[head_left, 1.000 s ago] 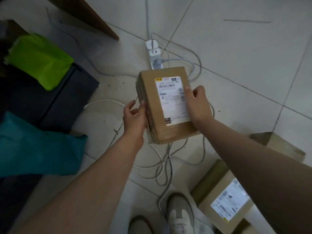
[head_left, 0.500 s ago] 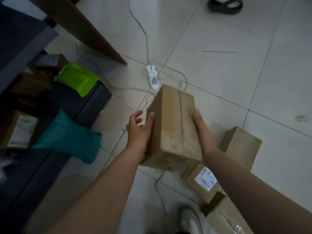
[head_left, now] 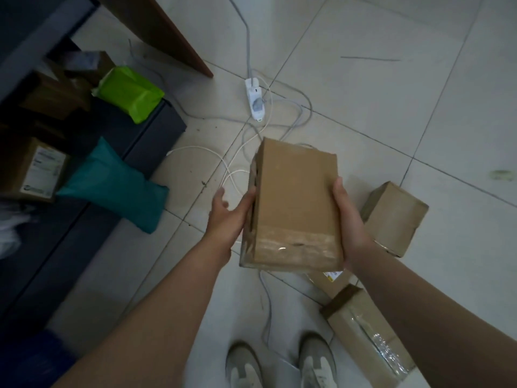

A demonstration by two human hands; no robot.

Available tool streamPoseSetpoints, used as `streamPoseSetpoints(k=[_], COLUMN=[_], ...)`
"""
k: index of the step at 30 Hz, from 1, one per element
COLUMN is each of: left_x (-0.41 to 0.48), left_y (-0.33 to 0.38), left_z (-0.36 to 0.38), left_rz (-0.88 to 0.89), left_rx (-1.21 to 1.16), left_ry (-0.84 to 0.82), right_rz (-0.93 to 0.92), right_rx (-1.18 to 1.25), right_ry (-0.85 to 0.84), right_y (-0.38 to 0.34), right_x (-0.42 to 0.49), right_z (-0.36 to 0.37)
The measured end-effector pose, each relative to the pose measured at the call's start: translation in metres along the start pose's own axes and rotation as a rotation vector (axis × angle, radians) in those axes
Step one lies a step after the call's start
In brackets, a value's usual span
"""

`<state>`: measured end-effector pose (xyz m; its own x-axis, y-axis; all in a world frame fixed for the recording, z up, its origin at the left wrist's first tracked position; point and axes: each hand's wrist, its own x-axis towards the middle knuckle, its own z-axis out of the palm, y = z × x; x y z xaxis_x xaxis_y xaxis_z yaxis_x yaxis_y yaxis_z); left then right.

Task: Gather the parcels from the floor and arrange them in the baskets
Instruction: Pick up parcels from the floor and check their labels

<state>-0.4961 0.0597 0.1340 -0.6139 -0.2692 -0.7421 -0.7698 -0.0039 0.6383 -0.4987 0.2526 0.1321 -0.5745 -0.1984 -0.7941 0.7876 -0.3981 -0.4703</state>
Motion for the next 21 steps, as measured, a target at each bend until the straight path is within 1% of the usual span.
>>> streamPoseSetpoints(k=[1, 2, 3, 5, 6, 8, 10, 12, 13, 15, 16, 17, 18, 20, 21], left_x=[-0.004, -0.007, -0.009, -0.011, -0.009, -0.006, -0.009, -0.008, -0.008, -0.011, -0.010, -0.010, -0.011, -0.010, -0.010], left_y=[0.000, 0.000, -0.001, -0.003, -0.007, -0.014, -0.019, -0.027, -0.029, -0.033, -0.038, -0.043, -0.049, -0.064, -0.070], left_z=[0.002, 0.006, 0.010, 0.025, 0.032, 0.045, 0.054, 0.061, 0.063, 0.064, 0.064, 0.065, 0.067, 0.071, 0.072], left_rz=[-0.073, -0.098, -0.084, -0.007, 0.038, 0.131, 0.173, 0.095, 0.004, -0.155, -0.173, -0.145, -0.098, -0.020, 0.007], left_rx=[0.017, 0.030, 0.035, -0.014, -0.032, -0.027, 0.019, 0.135, 0.186, 0.186, 0.146, 0.114, 0.104, 0.099, 0.109], left_ry=[-0.077, -0.139, -0.176, -0.147, -0.120, -0.063, -0.027, -0.046, -0.058, -0.133, -0.173, -0.192, -0.175, -0.082, -0.034], right_rz=[0.014, 0.000, -0.063, -0.196, -0.211, -0.144, -0.027, 0.047, 0.079, 0.126, 0.136, 0.121, 0.071, -0.027, -0.062], right_rx=[-0.062, -0.141, -0.241, -0.415, -0.391, -0.205, -0.034, 0.036, 0.057, 0.093, 0.089, 0.044, -0.069, -0.380, -0.482], right_ry=[0.026, 0.075, 0.145, 0.334, 0.357, 0.242, 0.115, 0.056, 0.054, 0.046, 0.068, 0.099, 0.129, 0.186, 0.188], right_y=[-0.001, -0.001, -0.001, -0.003, -0.003, -0.001, 0.005, 0.019, 0.027, 0.042, 0.049, 0.054, 0.059, 0.065, 0.067], right_x=[0.002, 0.006, 0.010, 0.015, 0.014, 0.007, -0.001, -0.004, -0.006, -0.005, -0.004, -0.004, -0.002, -0.001, 0.001], right_z=[-0.005, -0.012, -0.018, -0.025, -0.028, -0.033, -0.046, -0.063, -0.071, -0.086, -0.092, -0.095, -0.098, -0.097, -0.094])
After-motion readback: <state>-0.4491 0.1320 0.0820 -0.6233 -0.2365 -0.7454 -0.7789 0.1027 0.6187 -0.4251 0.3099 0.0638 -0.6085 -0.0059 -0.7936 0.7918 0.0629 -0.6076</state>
